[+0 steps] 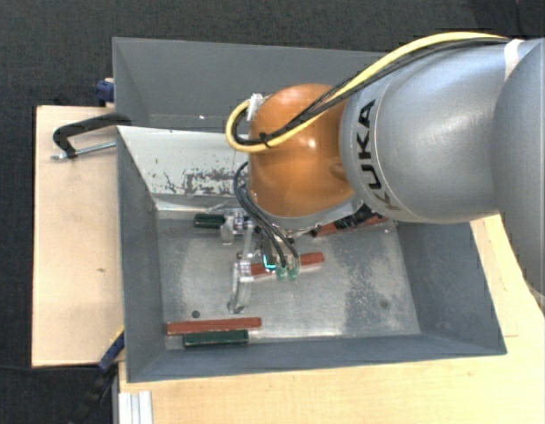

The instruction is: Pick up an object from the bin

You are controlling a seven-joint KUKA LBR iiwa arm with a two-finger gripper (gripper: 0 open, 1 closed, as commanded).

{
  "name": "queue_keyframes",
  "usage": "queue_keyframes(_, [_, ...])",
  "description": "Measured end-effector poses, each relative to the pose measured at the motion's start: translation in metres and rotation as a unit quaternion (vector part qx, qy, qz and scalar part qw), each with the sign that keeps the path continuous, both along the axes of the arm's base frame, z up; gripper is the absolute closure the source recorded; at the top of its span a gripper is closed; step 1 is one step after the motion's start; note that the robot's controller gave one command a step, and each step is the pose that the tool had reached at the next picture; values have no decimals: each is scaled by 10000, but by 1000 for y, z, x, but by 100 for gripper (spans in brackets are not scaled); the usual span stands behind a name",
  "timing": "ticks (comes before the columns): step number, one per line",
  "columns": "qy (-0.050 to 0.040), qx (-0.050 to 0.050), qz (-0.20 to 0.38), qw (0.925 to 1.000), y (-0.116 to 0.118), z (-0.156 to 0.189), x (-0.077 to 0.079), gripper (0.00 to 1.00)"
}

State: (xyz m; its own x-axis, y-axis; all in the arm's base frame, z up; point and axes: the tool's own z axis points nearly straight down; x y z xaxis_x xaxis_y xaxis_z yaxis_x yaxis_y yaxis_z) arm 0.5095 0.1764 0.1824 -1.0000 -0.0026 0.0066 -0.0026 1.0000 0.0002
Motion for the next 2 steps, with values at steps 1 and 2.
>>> queue_keyframes(1, [-38, 7, -13, 10000, -1, 4, 2, 0])
queue_keyframes(2, [-64, 10, 319, 9995, -48, -75, 49, 0])
